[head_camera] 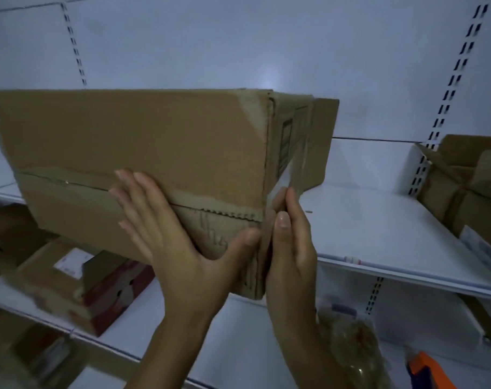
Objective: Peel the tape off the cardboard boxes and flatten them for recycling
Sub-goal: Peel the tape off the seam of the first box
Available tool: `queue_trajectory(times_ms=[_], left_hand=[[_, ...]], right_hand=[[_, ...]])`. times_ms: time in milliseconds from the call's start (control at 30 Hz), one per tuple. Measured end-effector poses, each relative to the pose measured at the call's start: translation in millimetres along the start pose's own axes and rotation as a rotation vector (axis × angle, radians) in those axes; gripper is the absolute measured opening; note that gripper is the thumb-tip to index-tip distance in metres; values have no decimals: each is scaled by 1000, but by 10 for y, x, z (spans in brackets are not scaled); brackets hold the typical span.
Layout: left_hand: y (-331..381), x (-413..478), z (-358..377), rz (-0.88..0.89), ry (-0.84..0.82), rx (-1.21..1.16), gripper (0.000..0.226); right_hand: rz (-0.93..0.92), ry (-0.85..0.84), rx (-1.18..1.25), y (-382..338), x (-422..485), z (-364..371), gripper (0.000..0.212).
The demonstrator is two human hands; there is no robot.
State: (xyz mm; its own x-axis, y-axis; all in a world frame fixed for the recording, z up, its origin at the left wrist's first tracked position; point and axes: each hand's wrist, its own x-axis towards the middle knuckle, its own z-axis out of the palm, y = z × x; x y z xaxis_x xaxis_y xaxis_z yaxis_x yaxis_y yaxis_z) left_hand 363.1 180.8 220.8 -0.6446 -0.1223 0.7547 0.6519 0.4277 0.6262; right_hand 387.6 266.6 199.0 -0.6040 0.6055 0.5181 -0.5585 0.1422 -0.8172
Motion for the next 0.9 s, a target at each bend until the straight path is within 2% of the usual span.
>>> queue_trajectory(times_ms=[67,133,267,333,433,567,900], left_hand=[[217,-57,44,-49,19,-60,132],[375,-109,117,-9,53,9,127],[310,-49,226,21,149,74,101],[264,-48,244,30,159,92,95],[272,-69,267,49,189,102,93],[258,-52,277,55,196,105,92],[264,-57,316,55,240,89,92]], right_hand=[[14,-21,-15,43,-9,42,46],[8,-14,-52,33,-64,54,50],[17,23,28,-23,198,-109,20],[81,55,9,-56,514,-179,28],[137,-6,-69,-49,987,-158,46],[89,-76,-96,35,1203,-10,51],[-2,28,-115,36,967,9,41]])
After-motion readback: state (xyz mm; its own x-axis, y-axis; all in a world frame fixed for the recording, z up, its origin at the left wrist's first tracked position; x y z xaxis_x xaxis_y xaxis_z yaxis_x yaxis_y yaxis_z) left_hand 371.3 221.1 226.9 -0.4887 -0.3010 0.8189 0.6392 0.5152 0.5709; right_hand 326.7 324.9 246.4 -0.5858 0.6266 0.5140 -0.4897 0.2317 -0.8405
